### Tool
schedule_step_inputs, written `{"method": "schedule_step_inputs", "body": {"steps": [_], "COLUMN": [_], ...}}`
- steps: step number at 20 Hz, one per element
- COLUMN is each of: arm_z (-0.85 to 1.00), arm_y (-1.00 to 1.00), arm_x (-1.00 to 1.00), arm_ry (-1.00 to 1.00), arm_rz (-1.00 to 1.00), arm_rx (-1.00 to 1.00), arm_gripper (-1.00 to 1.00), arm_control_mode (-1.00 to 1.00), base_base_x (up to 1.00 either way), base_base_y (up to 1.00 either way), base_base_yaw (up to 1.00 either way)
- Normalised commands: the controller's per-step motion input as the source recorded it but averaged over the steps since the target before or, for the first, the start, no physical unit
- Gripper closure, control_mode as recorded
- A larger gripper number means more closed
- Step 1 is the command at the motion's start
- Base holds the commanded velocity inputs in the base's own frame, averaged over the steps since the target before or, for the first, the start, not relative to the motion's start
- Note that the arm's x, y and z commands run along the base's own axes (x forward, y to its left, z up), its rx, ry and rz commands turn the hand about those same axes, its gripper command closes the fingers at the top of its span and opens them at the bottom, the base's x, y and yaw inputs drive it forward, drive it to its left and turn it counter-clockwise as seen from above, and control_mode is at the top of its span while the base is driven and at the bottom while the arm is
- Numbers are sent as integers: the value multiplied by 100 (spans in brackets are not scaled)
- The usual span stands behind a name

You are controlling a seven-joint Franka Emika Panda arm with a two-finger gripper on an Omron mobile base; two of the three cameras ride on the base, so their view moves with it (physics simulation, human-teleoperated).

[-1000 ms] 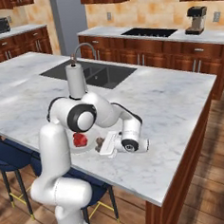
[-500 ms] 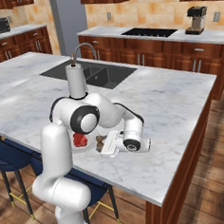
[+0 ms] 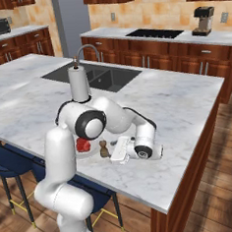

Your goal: Retrieve the shaker from the cabinet and place it next the steak on a plate on the dining table.

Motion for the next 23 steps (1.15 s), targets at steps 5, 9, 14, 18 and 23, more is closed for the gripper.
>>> {"method": "schedule_step_inputs", "body": {"steps": [5,9,14,18,23], "arm_z": [53,100,100,100,100], "arm_y": [-7,-1,0,0,0], "arm_x": [-94,-89,-76,-82,-86], "arm_ry": [-21,1,18,19,11], "arm_rz": [-11,-12,-8,-9,-15], "arm_rx": [11,1,0,0,0], "arm_gripper": [-100,-100,-100,-100,-100], "arm_control_mode": [-100,-100,-100,-100,-100], "base_base_x": [0,0,0,0,0], "base_base_y": [0,0,0,0,0], "base_base_yaw": [0,0,0,0,0]}}
